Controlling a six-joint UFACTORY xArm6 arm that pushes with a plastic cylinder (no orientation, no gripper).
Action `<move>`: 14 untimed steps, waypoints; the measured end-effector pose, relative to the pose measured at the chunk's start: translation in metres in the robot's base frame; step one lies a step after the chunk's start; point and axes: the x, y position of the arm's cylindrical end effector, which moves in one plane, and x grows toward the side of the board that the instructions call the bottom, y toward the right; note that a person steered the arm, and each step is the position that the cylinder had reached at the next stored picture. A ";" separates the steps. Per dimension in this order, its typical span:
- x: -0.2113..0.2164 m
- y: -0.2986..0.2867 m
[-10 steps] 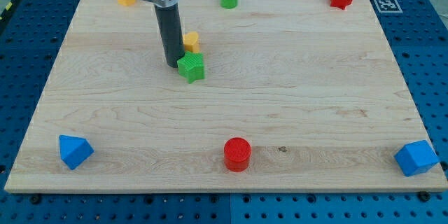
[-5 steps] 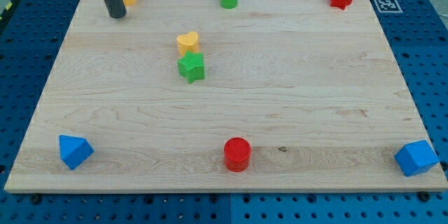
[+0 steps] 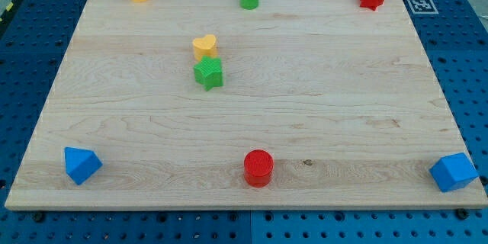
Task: Move the yellow hexagon to the top of the yellow heart
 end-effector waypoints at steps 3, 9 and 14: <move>0.007 0.063; 0.101 0.099; 0.128 0.124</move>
